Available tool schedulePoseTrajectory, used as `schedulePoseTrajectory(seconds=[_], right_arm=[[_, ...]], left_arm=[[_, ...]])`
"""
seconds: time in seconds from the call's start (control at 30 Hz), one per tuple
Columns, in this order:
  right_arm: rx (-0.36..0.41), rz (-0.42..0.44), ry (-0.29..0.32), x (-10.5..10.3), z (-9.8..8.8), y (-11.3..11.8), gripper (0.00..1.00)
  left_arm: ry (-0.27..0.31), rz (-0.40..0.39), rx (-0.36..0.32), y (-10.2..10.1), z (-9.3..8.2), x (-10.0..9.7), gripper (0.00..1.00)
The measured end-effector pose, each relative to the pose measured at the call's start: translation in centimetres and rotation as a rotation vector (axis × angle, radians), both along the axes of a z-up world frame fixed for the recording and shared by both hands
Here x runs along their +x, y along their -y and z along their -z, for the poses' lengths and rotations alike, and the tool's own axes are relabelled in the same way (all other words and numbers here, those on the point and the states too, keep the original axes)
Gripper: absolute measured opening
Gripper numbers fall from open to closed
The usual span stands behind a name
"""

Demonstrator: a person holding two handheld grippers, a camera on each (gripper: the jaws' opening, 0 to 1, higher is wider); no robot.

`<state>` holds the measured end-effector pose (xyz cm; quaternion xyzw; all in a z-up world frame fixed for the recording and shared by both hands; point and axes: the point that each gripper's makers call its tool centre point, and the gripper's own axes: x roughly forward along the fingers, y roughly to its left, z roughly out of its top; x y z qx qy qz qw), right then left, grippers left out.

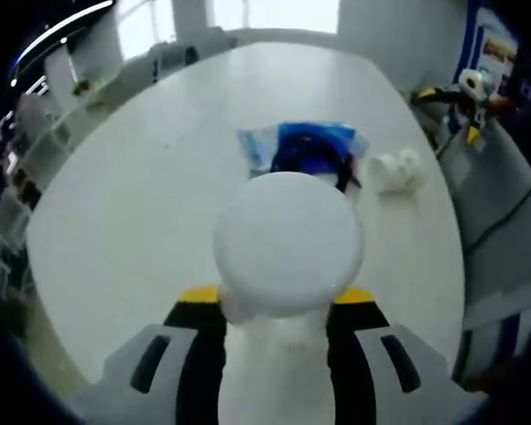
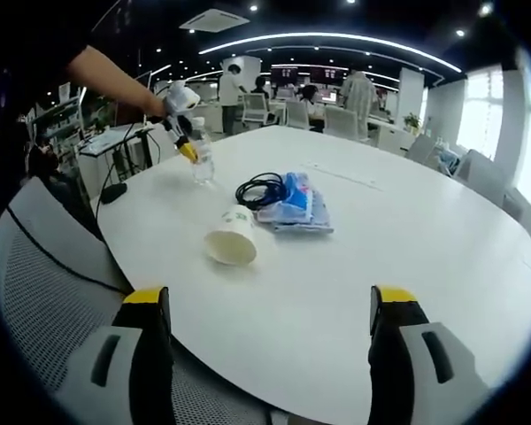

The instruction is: Arrange the tabletop items into an orderly group along one side of the table until the central work area is clear of visible clutter.

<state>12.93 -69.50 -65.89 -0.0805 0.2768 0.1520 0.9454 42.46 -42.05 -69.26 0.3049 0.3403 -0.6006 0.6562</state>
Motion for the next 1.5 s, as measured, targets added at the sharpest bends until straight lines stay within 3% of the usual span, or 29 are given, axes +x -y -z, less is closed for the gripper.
schedulePoseTrajectory(seconds=[0.3,0.67,0.8,1.27,1.5], right_arm=[[-0.005,-0.006,0.003,0.0,-0.1,-0.1,0.93],[0.016,-0.01,0.011,0.1,-0.2,-0.4,0.95],[0.021,-0.012,0.016,0.1,-0.3,-0.4,0.96],[0.032,-0.015,0.026,0.1,-0.6,-0.6,1.0],[0.031,-0.03,0.027,0.0,-0.6,-0.8,1.0]], left_arm=[[0.013,0.009,0.016,-0.1,0.1,-0.1,0.43],[0.017,-0.042,-0.021,-0.6,-0.4,-0.7,0.54],[0.012,-0.08,-0.044,-1.0,-0.6,-1.6,0.62],[0.063,-0.286,-0.186,-2.7,-2.4,-3.3,0.67],[0.057,-0.349,-0.202,-2.9,-2.4,-5.0,0.77]])
